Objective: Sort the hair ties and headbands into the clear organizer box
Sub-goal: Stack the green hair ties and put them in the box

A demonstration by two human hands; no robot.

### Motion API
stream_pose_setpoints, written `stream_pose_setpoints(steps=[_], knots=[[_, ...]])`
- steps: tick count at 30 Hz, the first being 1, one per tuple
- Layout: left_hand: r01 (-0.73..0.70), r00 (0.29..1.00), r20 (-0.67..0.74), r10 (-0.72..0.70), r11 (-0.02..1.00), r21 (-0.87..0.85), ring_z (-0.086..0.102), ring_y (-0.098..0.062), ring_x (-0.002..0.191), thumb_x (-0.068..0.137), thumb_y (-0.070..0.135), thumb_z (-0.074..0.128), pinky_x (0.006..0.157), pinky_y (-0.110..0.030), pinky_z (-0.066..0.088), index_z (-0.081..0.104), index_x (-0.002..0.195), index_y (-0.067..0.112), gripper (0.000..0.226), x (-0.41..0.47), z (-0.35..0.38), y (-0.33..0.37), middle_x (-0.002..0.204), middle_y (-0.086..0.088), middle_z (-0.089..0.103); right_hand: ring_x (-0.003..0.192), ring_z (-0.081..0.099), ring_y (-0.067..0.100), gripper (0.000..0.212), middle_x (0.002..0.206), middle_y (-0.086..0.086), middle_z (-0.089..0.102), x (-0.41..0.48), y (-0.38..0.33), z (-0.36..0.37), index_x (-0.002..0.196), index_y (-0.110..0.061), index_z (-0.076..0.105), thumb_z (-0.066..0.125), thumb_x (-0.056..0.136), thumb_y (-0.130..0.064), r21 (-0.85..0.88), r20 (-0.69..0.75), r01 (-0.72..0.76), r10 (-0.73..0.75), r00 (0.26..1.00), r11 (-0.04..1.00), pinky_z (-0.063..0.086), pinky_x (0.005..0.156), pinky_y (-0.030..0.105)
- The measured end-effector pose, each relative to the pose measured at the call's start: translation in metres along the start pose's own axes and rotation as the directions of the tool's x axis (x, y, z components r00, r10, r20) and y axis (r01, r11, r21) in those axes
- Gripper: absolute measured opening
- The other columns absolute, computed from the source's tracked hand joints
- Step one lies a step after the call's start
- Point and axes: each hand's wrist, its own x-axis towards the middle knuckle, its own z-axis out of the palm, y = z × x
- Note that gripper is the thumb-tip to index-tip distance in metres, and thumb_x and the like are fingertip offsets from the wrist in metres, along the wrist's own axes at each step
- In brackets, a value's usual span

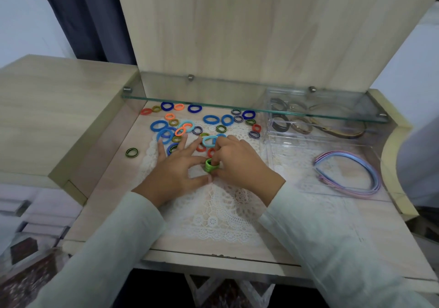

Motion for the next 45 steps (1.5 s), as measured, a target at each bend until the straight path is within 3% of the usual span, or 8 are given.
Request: stream_pose_setpoints(steps=[3, 7, 11, 17, 22, 28, 35, 45], knots=[[-0.005, 1.000, 0.002, 0.005, 0.995, 0.103, -0.015, -0.011, 0.150, 0.065, 0.077, 0.020, 0.109, -0.054, -0.027, 0.052, 0.136, 0.043, 0.084, -0.001, -0.003, 0.011, 0.164, 0.011, 0.006, 0.108, 0.042, 0.019, 0.025, 0.111, -0.001, 0.049, -0.004, 0.000, 0.001, 0.107, -0.025, 0.070, 0.064, 0.088, -0.039, 0.000, -0.016, -0.004, 0.004, 1.000, 1.000, 0.030, 0.080, 0.030], [-0.002, 1.000, 0.010, 0.002, 0.999, 0.035, 0.007, -0.008, 0.151, 0.070, 0.068, 0.029, 0.115, -0.045, -0.021, 0.038, 0.147, 0.038, 0.084, -0.007, -0.006, 0.021, 0.161, 0.012, 0.025, 0.105, 0.043, 0.019, 0.021, 0.108, -0.001, 0.050, -0.010, 0.004, -0.007, 0.104, -0.025, 0.072, 0.062, 0.088, -0.035, 0.033, -0.043, -0.008, 0.009, 0.999, 0.999, 0.035, 0.082, 0.032], [-0.015, 0.998, -0.068, 0.004, 0.987, -0.160, 0.045, 0.000, 0.124, 0.068, 0.064, 0.038, 0.119, -0.036, -0.007, 0.046, 0.142, 0.038, 0.078, -0.010, -0.015, 0.039, 0.126, 0.016, 0.062, 0.100, 0.044, 0.017, 0.021, 0.100, -0.005, 0.044, -0.017, 0.015, -0.023, 0.106, -0.029, 0.071, 0.065, 0.087, -0.035, 0.035, -0.032, -0.001, 0.002, 0.999, 0.999, 0.037, 0.083, 0.033], [-0.069, 0.995, -0.087, 0.044, 0.947, -0.313, 0.055, -0.005, 0.111, 0.079, 0.046, 0.063, 0.107, -0.032, 0.038, 0.052, 0.138, 0.040, 0.060, 0.006, -0.016, 0.065, 0.118, 0.024, 0.061, 0.099, 0.046, 0.017, 0.024, 0.097, -0.005, 0.046, -0.030, 0.042, -0.047, 0.106, -0.029, 0.073, 0.068, 0.085, -0.037, 0.015, -0.013, -0.019, 0.019, 1.000, 1.000, 0.032, 0.076, 0.028], [-0.111, 0.994, -0.048, 0.101, 0.892, -0.439, 0.062, -0.008, 0.111, 0.075, 0.044, 0.061, 0.104, -0.033, 0.046, 0.055, 0.134, 0.043, 0.059, 0.023, -0.007, 0.091, 0.129, 0.024, 0.060, 0.093, 0.041, 0.012, 0.023, 0.095, -0.004, 0.044, -0.050, 0.071, -0.061, 0.103, -0.025, 0.075, 0.073, 0.082, -0.034, 0.051, 0.022, -0.064, 0.063, 0.998, 0.997, 0.042, 0.080, 0.034], [-0.140, 0.990, -0.029, 0.140, 0.898, -0.417, 0.050, -0.014, 0.126, 0.077, 0.046, 0.055, 0.117, -0.044, 0.028, 0.049, 0.135, 0.049, 0.058, 0.036, 0.013, 0.119, 0.129, 0.029, 0.058, 0.094, 0.045, 0.018, 0.023, 0.095, -0.003, 0.048, -0.072, 0.097, -0.064, 0.101, -0.023, 0.075, 0.074, 0.080, -0.033, 0.069, 0.066, -0.103, 0.098, 0.993, 0.992, 0.042, 0.082, 0.036], [-0.333, 0.933, -0.195, 0.301, 0.930, -0.154, 0.007, 0.005, 0.147, 0.080, 0.064, 0.056, 0.121, -0.034, -0.007, 0.022, 0.151, 0.038, 0.083, 0.034, 0.036, 0.117, 0.154, 0.024, 0.029, 0.088, 0.047, 0.013, 0.022, 0.096, -0.004, 0.049, -0.080, 0.111, -0.056, 0.102, -0.021, 0.075, 0.074, 0.081, -0.030, 0.095, 0.143, -0.110, 0.096, 0.985, 0.989, 0.043, 0.079, 0.031], [-0.413, 0.891, -0.248, 0.380, 0.905, -0.098, 0.012, 0.005, 0.146, 0.085, 0.047, 0.066, 0.122, -0.032, 0.002, 0.036, 0.145, 0.026, 0.070, 0.034, 0.053, 0.106, 0.149, 0.014, 0.041, 0.094, 0.051, 0.016, 0.019, 0.100, -0.004, 0.049, -0.062, 0.108, -0.047, 0.103, -0.025, 0.075, 0.070, 0.085, -0.025, 0.128, 0.380, -0.128, 0.071, 0.922, 0.983, 0.045, 0.084, 0.029]])
